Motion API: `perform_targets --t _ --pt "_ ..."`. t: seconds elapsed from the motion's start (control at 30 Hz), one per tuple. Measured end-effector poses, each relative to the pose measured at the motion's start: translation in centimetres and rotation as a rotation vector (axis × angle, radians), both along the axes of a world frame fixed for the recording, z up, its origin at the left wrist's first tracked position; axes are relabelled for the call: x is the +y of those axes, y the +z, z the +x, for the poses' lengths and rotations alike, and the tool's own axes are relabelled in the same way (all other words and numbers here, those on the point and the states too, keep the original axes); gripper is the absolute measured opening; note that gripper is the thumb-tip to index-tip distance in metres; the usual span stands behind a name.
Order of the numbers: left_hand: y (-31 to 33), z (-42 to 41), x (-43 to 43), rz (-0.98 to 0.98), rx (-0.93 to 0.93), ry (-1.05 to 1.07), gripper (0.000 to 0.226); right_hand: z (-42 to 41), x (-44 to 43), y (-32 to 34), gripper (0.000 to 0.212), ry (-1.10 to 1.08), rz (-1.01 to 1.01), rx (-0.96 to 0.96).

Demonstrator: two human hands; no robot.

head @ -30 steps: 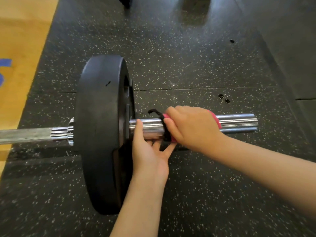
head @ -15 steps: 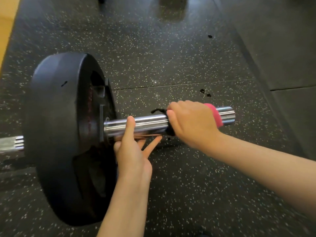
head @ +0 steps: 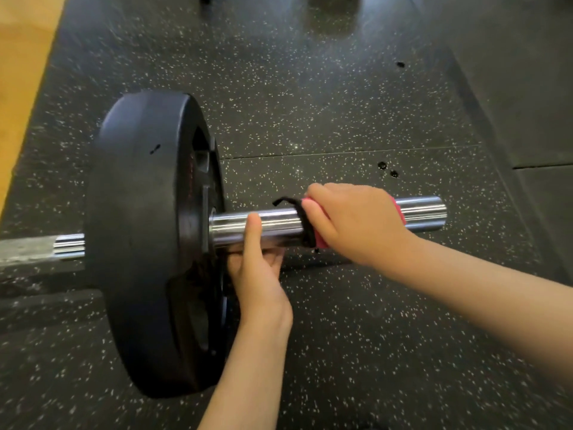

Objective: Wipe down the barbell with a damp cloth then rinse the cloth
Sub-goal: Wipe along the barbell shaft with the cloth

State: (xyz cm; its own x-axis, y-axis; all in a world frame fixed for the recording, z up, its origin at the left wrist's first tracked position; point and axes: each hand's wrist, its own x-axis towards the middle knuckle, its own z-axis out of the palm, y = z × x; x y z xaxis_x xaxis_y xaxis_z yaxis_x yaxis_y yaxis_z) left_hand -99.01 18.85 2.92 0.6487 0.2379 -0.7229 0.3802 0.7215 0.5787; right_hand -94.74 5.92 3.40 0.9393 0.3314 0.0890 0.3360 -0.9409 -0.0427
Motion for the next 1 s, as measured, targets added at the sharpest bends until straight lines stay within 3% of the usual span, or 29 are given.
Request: perform_targets --t 0.13,0.33,0.47,0.63,0.73,0.8,0.9,1.0 --pt "1.6 1.4 -0.5 -0.320 0.154 0.055 0.031 -0.8 -5.8 -0.2 0.051 -0.029 0.010 -0.041" --pt "2.5 3.1 -0.2 -0.360 0.239 -0.023 0.025 -1.3 -8.4 -0.6 0.046 -0.080 0.005 -0.120" --pt "1.0 2.5 -0.5 -0.341 0.140 -0.024 0.019 -1.1 -6.2 -0.8 0.044 -0.118 -0.005 -0.140" --pt "-2.0 1.3 0.2 -0.394 -0.273 -0.156 0.029 -0.6 -0.5 -0.7 0.031 -0.027 0.036 -0.126" --pt "-3.0 1.3 0.6 -0.454 -0.400 -0.208 0.028 -0.1 2.8 -0.9 0.031 0.038 -0.007 -0.119" --pt "-2.5 1.2 0.3 -0.431 -0.366 -0.191 0.023 0.1 3.4 -1.0 0.031 0.037 -0.070 -0.114" --pt "-0.7 1.2 -0.6 -0.360 -0.178 -0.068 0.016 0.0 2.5 -0.4 0.033 -0.008 0.020 -0.071" --pt "0.8 1.6 -0.8 -0.329 0.022 0.061 0.024 -0.1 1.0 -0.3 0.042 -0.006 0.023 -0.033"
